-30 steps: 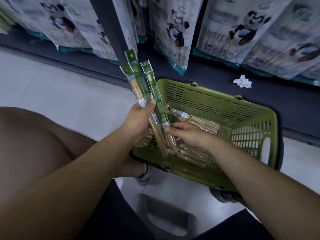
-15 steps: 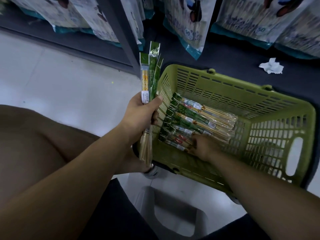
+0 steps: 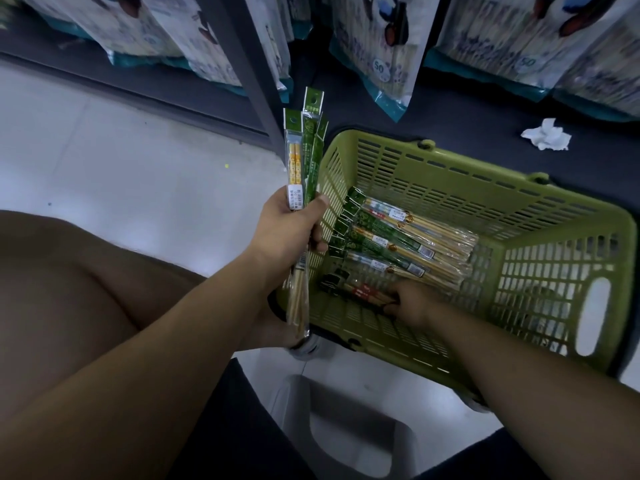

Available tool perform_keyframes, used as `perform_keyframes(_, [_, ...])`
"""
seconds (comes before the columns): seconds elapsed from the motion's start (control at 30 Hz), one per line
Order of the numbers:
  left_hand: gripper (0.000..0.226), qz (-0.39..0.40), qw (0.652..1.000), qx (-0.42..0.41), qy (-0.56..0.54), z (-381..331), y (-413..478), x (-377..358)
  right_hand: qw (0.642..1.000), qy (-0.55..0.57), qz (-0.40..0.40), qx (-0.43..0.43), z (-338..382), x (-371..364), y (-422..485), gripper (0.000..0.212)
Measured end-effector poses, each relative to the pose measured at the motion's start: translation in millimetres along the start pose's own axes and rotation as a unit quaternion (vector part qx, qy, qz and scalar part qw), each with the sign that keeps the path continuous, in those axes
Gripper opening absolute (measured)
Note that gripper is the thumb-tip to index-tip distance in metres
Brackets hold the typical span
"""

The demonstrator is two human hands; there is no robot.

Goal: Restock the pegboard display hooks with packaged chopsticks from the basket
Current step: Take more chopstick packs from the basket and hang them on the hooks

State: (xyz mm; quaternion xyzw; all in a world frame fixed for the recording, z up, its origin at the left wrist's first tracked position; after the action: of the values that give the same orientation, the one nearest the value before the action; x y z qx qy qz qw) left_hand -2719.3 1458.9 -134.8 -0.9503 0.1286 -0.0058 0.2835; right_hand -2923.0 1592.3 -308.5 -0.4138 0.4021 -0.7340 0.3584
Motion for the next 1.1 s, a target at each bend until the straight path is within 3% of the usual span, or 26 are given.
perform_keyframes(0.2, [0.010,0.008,1.000,0.003,0.009,2,-1,-3,0.990,0.104,-0.081,0.047,16,41,-24,0.023])
perform_keyframes(0.4, [0.024,0.032,0.998,-0.004,0.058,3,-7,-17,0.920,0.302,-0.203,0.147,74,127,-93,0.007])
perform_keyframes(0.5, [0.018,0.052,0.997,-0.012,0.054,-1,-11,-26,0.897,0.312,-0.236,0.206,113,143,-123,0.018])
perform_keyframes(0.57, [0.027,0.068,0.997,-0.004,0.023,-4,-14,-35,0.894,0.270,-0.253,0.253,140,143,-136,0.013])
perform_keyframes(0.67, [0.035,0.069,0.995,0.031,-0.064,-3,-15,-36,0.915,0.172,-0.242,0.272,163,132,-139,0.015])
perform_keyframes(0.73, [0.036,0.055,0.990,0.064,-0.116,1,-16,-31,0.925,0.174,-0.192,0.278,165,125,-136,0.018])
perform_keyframes(0.83, [0.031,0.001,0.995,0.075,-0.061,2,-14,-15,0.887,0.329,-0.139,0.294,153,124,-132,0.028])
perform_keyframes(0.9, [0.030,-0.019,0.998,0.054,0.004,-5,-12,-7,0.867,0.397,-0.162,0.252,130,125,-118,0.024])
perform_keyframes(0.93, [0.033,-0.014,0.999,0.049,0.014,-7,-10,-6,0.877,0.386,-0.179,0.222,116,123,-107,0.020])
perform_keyframes(1.0, [0.040,0.007,0.998,0.054,-0.013,-6,-7,-6,0.930,0.291,-0.164,0.155,89,104,-78,0.012])
perform_keyframes(1.1, [0.037,0.024,0.997,0.055,-0.057,-1,-5,-6,0.989,0.129,-0.042,0.063,41,47,-33,0.025])
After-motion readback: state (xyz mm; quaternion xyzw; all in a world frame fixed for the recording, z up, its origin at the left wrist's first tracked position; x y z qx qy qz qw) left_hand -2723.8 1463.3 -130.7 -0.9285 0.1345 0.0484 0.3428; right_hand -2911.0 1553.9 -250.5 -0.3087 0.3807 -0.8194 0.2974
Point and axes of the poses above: each hand's wrist, its own y-axis towards the middle knuckle, its own x-axis out of the back of the hand, z = x × y, the point moved 8 cm from there along y, towards the middle knuckle, and after that the axes turned 10 degrees about z, right-handed, at the moved point
